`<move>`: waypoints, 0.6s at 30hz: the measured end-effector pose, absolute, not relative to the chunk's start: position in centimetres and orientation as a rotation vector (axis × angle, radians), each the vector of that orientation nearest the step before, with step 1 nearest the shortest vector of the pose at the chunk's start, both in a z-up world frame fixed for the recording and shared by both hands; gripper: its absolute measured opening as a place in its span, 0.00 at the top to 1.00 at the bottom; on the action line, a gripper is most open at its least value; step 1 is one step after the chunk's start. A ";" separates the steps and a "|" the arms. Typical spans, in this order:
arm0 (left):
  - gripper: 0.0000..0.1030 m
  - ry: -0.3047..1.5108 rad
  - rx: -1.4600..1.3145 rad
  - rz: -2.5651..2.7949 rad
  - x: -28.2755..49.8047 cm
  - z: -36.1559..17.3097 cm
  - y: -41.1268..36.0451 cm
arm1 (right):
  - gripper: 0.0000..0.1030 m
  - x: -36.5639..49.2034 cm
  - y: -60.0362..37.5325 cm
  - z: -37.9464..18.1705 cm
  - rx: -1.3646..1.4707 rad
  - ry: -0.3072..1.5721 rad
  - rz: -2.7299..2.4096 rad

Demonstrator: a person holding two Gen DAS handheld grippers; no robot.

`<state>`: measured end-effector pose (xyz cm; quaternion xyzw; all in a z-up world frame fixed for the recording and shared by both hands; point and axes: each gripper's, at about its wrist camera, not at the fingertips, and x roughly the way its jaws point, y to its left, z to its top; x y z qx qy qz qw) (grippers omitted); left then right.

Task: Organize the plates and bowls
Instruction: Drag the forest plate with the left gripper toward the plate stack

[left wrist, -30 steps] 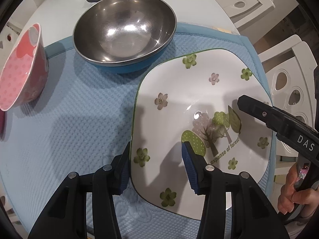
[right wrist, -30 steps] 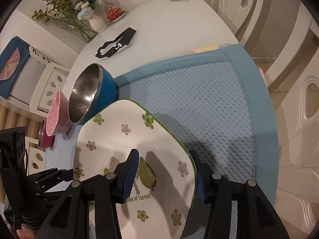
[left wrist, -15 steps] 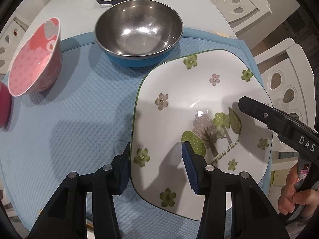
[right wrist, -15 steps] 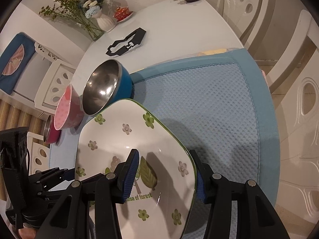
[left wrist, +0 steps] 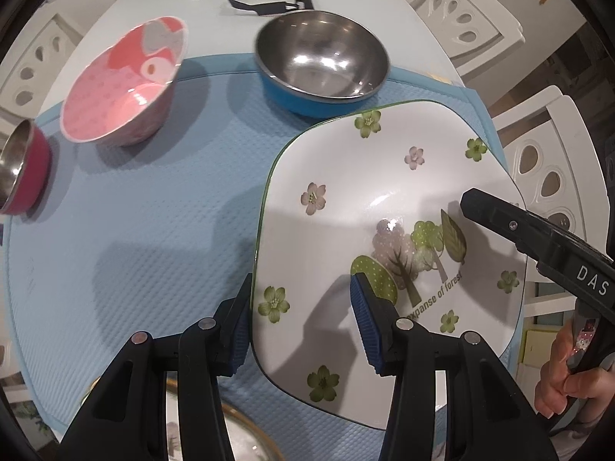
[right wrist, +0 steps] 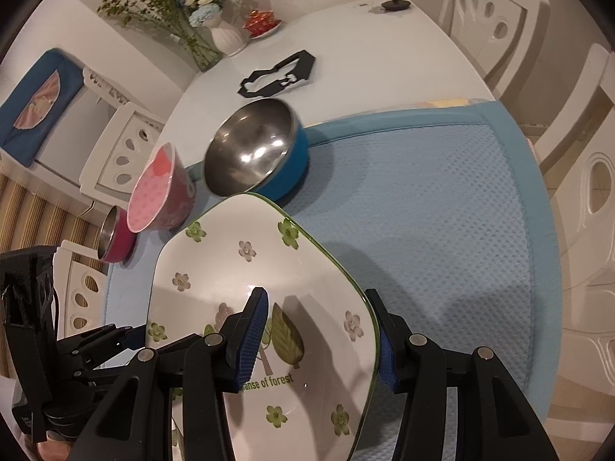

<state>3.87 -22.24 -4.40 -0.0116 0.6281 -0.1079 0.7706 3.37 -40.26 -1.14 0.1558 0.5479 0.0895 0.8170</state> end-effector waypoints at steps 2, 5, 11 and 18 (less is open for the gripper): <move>0.57 1.358 -0.035 -0.227 3.5 -4.2 -21.4 | 0.52 3.1 -39.4 -1.0 0.327 1.169 0.195; 0.57 1.355 -0.056 -0.218 3.0 -3.9 -20.0 | 0.52 2.9 -38.0 -0.8 0.318 1.171 0.206; 0.57 1.336 -0.089 -0.184 2.1 -3.4 -17.0 | 0.52 2.7 -34.9 -0.4 0.294 1.174 0.241; 0.57 1.331 -0.121 -0.155 1.0 -3.3 -13.7 | 0.52 2.5 -31.0 0.0 0.264 1.178 0.275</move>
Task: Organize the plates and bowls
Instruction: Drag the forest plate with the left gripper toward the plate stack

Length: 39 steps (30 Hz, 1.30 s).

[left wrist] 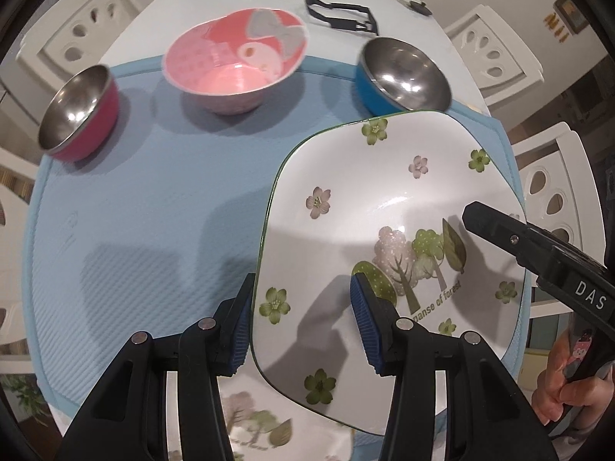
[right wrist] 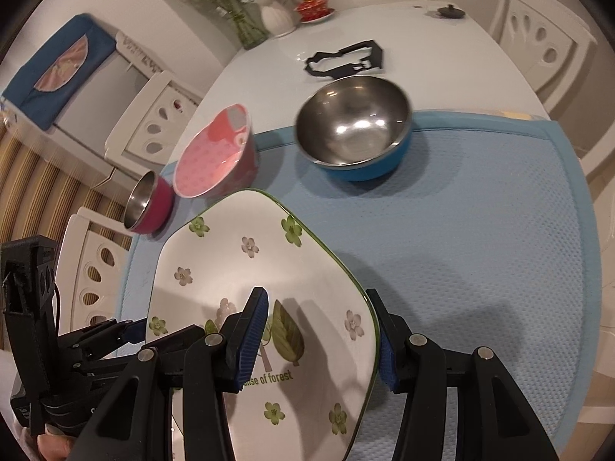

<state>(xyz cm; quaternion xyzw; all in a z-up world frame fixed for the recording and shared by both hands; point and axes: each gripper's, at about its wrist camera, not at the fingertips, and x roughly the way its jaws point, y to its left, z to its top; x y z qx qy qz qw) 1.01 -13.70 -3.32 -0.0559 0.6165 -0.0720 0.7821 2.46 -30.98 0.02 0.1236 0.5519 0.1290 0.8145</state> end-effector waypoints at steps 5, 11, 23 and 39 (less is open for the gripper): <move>0.57 1.327 -0.145 -0.138 0.1 -3.3 -11.1 | 0.52 2.3 -28.4 0.1 0.250 1.184 0.301; 0.57 1.332 -0.161 -0.119 -0.6 -3.4 -8.7 | 0.52 1.6 -25.7 0.1 0.234 1.196 0.326; 0.57 1.351 -0.196 -0.104 -3.0 -4.0 -5.5 | 0.52 -0.1 -22.0 -0.3 0.221 1.223 0.340; 0.56 1.383 -0.219 -0.086 -5.6 -4.8 -3.3 | 0.52 -2.1 -19.4 -1.2 0.208 1.271 0.362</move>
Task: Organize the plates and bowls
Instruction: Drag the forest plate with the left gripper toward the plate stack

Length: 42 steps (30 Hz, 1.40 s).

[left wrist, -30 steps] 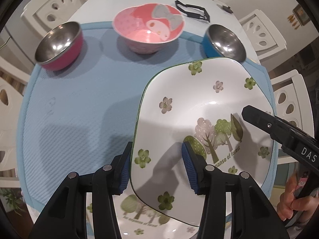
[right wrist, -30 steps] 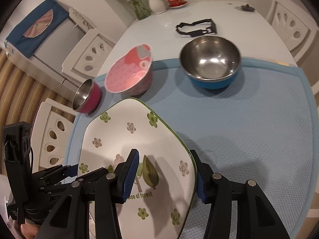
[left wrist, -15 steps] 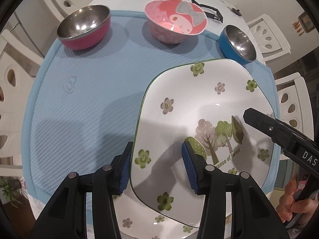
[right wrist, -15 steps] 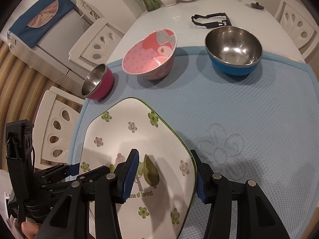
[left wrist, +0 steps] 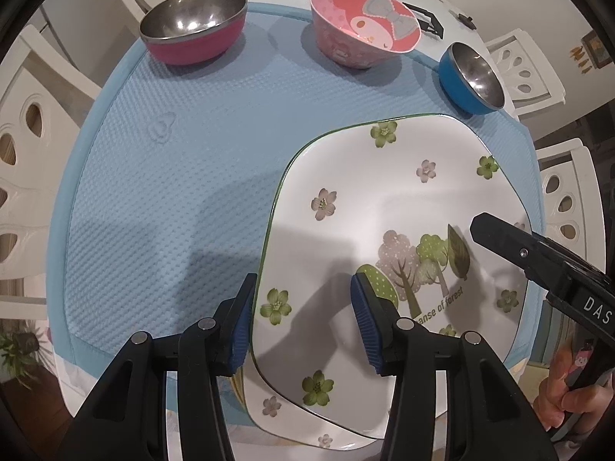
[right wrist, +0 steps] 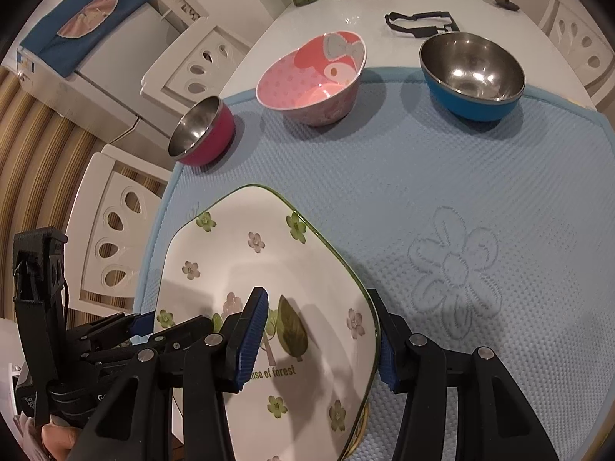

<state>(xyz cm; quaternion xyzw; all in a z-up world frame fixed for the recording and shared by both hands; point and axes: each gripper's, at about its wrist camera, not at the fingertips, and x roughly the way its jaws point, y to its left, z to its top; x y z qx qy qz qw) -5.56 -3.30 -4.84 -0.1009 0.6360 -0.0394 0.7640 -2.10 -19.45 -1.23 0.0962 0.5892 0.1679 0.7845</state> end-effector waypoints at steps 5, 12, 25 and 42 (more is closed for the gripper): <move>0.56 1.404 -0.233 -0.085 -6.1 -5.4 -3.2 | 0.52 -2.5 -19.3 -1.7 0.213 1.292 0.366; 0.56 1.409 -0.220 -0.080 -6.6 -5.4 -3.2 | 0.52 -3.1 -19.2 -2.2 0.213 1.316 0.376; 0.56 1.439 -0.219 -0.074 -8.1 -5.6 -3.3 | 0.52 -4.5 -19.2 -2.8 0.224 1.355 0.391; 0.56 1.464 -0.185 -0.078 -9.0 -5.9 -4.6 | 0.52 -5.9 -19.6 -3.6 0.262 1.385 0.399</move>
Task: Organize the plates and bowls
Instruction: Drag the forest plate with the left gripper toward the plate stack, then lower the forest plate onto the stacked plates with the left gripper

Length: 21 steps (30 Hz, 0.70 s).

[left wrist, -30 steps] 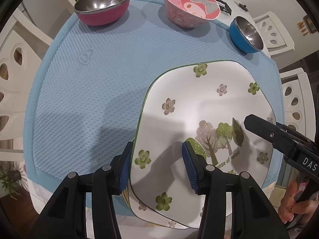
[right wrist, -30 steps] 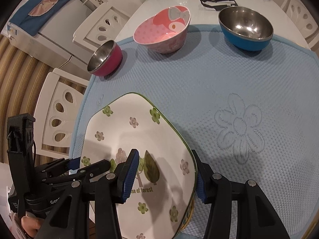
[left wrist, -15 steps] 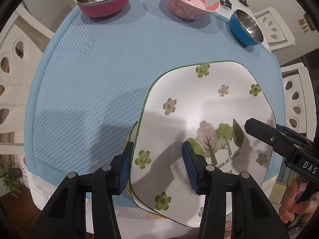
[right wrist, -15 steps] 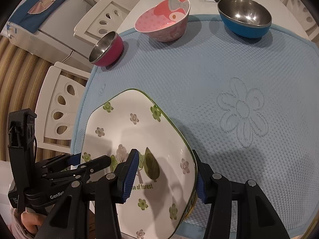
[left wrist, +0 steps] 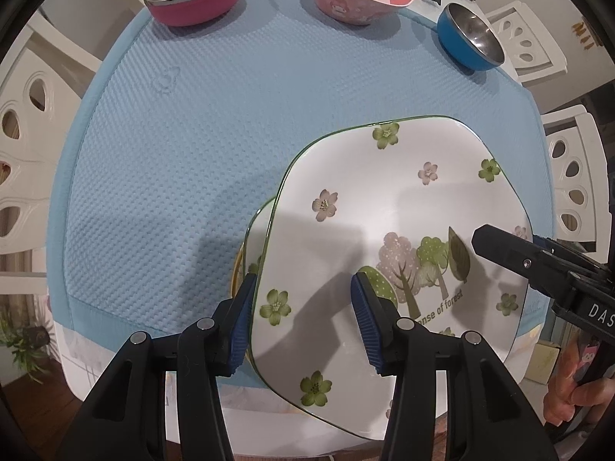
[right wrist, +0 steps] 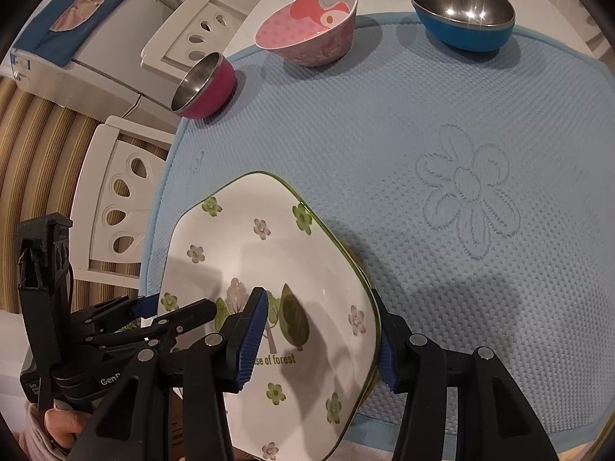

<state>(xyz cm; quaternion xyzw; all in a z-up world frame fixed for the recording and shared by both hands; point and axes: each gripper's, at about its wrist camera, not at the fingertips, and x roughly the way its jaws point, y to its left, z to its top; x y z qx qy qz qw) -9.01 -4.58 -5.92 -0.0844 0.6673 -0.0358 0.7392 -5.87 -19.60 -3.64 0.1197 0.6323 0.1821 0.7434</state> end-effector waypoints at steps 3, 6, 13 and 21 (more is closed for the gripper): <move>0.56 1.472 -0.181 -0.075 -9.1 -6.2 -4.8 | 0.52 -5.9 -19.7 -3.8 0.262 1.392 0.398; 0.56 1.482 -0.173 -0.071 -9.3 -6.4 -5.2 | 0.52 -5.9 -19.8 -4.1 0.260 1.401 0.400; 0.55 1.516 -0.166 -0.068 -9.2 -7.3 -5.9 | 0.51 -5.7 -19.8 -4.9 0.261 1.409 0.403; 0.55 1.551 -0.132 -0.067 -8.7 -8.4 -7.4 | 0.51 -5.1 -19.7 -5.3 0.214 1.419 0.397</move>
